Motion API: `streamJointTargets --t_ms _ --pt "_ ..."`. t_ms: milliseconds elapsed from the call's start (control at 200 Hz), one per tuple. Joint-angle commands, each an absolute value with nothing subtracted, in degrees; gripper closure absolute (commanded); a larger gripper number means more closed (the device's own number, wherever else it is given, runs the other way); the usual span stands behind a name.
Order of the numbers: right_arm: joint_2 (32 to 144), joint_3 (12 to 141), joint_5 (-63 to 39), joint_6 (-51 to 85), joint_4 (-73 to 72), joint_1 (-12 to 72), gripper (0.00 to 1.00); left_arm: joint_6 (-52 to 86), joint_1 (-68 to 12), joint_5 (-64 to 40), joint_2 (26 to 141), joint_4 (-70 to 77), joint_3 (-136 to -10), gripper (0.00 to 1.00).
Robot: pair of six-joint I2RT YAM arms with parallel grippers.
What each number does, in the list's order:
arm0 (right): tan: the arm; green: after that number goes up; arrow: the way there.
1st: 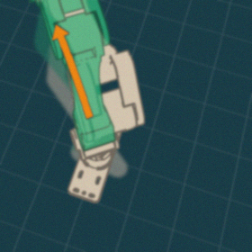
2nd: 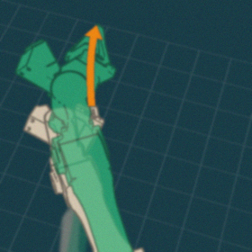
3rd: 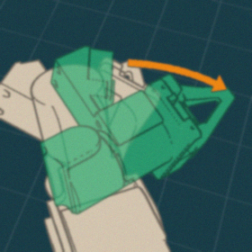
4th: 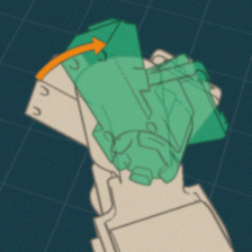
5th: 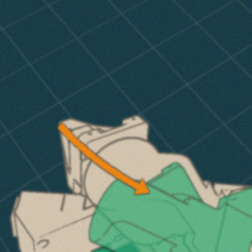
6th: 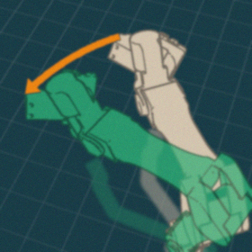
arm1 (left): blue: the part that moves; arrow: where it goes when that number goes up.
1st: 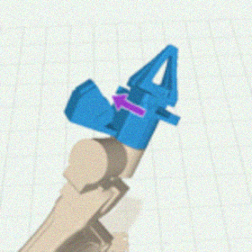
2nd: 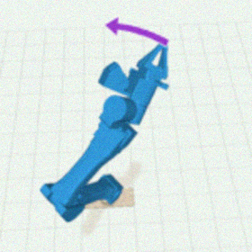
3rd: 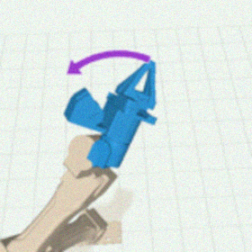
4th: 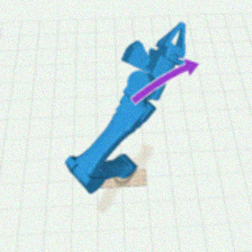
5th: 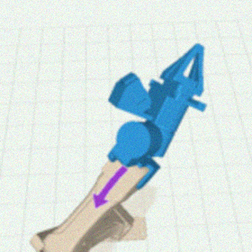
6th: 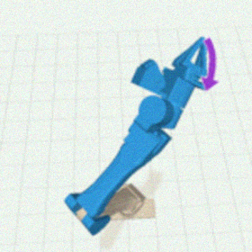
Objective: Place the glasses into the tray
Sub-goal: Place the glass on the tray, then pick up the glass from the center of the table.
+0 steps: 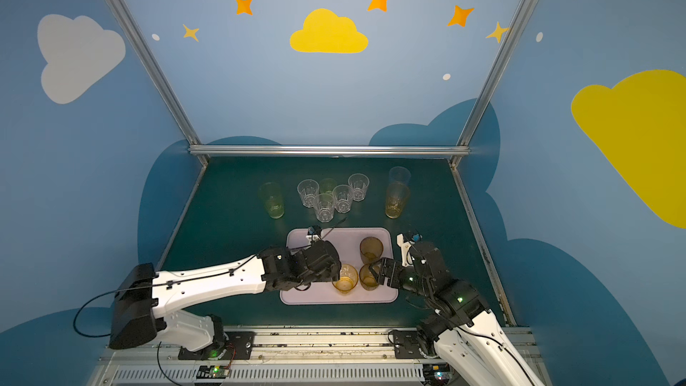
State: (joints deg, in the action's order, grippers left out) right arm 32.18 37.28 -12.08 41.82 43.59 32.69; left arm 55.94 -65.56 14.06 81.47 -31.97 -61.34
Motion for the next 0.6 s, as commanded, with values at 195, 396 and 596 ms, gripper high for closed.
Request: streamJointTargets --t_ms 195,396,596 --pt "35.1 41.6 -12.5 44.3 42.4 32.4 0.10 56.2 -55.5 14.6 68.7 -25.4 -52.7 0.00" --pt "37.8 45.3 -10.0 43.2 43.9 32.3 0.10 53.6 -49.7 14.3 62.0 -25.6 -50.1 0.00" --pt "41.0 47.8 -7.5 43.1 42.6 32.3 0.10 51.0 -46.3 12.9 57.7 -22.1 -45.7 0.00"
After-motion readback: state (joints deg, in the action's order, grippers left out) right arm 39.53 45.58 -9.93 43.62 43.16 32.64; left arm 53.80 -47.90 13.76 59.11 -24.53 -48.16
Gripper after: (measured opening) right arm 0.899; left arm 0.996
